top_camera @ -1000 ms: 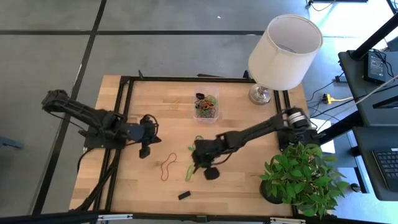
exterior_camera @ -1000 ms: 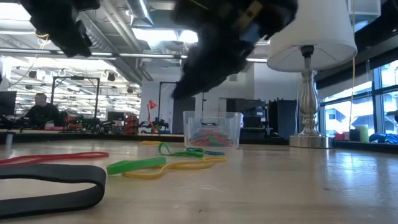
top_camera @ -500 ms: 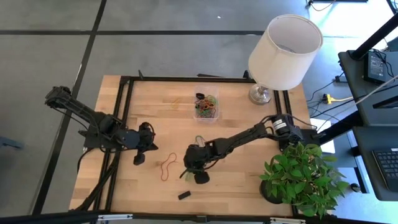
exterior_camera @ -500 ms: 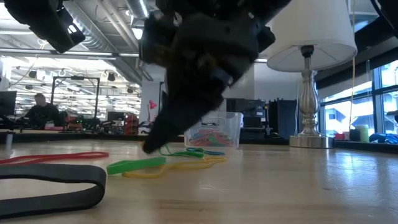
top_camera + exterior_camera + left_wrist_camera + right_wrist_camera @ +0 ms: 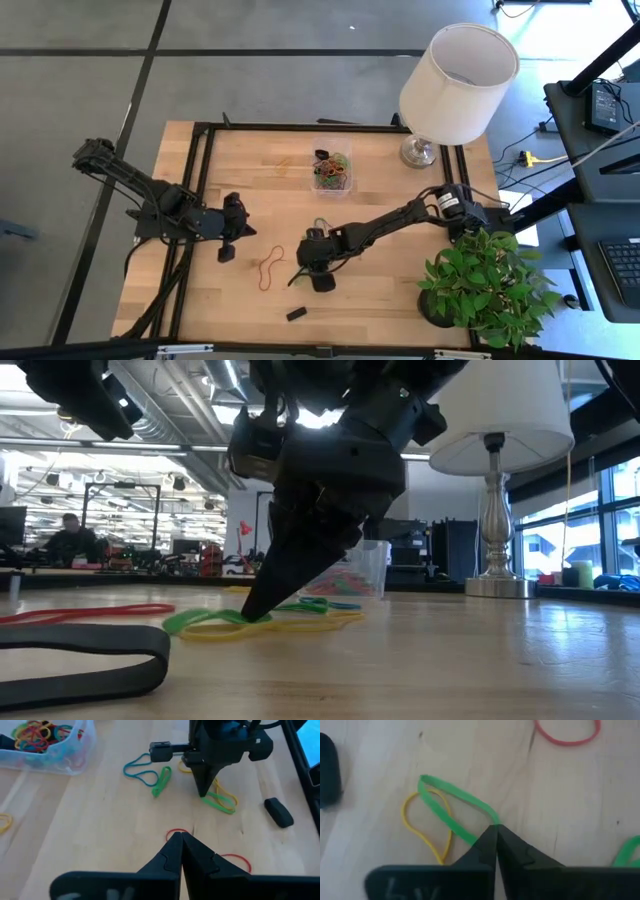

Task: Pick and place rubber bands into bin
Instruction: Put the green rubber band into the transparent bin

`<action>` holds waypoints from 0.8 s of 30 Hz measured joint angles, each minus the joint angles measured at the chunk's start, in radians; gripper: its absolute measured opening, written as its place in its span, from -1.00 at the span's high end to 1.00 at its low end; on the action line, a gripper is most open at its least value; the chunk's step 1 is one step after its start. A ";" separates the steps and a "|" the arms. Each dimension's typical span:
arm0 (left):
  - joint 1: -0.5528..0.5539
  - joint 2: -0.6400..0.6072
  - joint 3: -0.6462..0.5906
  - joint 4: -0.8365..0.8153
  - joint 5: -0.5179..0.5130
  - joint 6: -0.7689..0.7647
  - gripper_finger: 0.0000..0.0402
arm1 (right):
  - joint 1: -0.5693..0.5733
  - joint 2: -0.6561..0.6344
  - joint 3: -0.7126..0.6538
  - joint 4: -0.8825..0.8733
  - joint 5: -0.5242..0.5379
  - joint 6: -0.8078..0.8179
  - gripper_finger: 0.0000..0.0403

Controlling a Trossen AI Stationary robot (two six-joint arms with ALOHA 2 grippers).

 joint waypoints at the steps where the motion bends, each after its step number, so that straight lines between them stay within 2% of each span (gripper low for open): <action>1: 0.000 0.000 0.000 0.000 -0.002 0.000 0.97 | 0.000 -0.002 0.000 0.000 0.000 0.002 0.95; 9: 0.000 0.000 0.001 0.000 -0.020 0.034 0.99 | -0.001 -0.076 -0.008 -0.010 0.031 0.021 0.98; 15: 0.003 0.000 0.001 0.001 -0.132 0.053 0.99 | -0.019 -0.176 -0.006 -0.028 0.076 -0.053 0.99; 18: 0.003 0.000 0.001 0.004 -0.191 0.053 0.99 | -0.035 -0.212 -0.004 -0.032 0.067 -0.059 0.99; 24: 0.003 0.000 0.001 0.004 -0.211 0.053 0.97 | -0.040 -0.196 -0.021 -0.029 0.055 -0.064 0.90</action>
